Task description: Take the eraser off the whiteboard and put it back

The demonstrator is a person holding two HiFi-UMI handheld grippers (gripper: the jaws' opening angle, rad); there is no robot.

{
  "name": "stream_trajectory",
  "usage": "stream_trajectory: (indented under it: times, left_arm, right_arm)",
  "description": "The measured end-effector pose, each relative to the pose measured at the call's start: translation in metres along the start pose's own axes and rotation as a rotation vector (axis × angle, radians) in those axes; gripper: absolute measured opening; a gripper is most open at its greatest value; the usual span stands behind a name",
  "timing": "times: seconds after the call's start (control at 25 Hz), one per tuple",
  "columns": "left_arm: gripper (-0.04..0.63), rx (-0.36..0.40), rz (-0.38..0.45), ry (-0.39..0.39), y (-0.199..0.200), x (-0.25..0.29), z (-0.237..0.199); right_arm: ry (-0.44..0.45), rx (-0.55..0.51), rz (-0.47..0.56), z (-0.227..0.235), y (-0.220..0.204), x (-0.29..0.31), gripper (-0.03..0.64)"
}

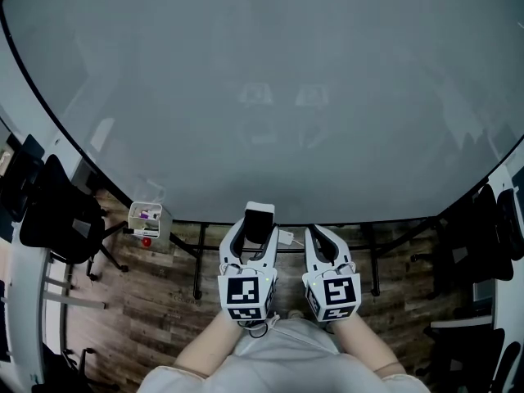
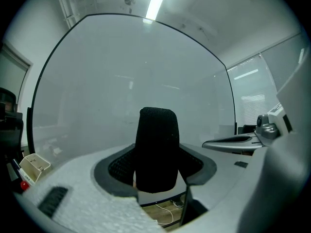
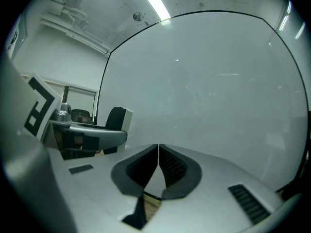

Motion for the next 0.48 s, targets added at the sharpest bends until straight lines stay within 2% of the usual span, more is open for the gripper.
stream_trajectory:
  times: [0.48]
  left_arm:
    - [0.252,-0.012,-0.003,-0.011,-0.002,0.011,-0.004]
  right_arm:
    - [0.005,0.008,0.026,0.000,0.007,0.009,0.029]
Point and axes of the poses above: the fingertips, and each gripper's own axes: x forward along the fingers, z to its right, y out of its top, the point moved 4 cm from there along -x, backward along the fingers, and after that the axes turned 5 degrees about z, right-handed, at the moved point
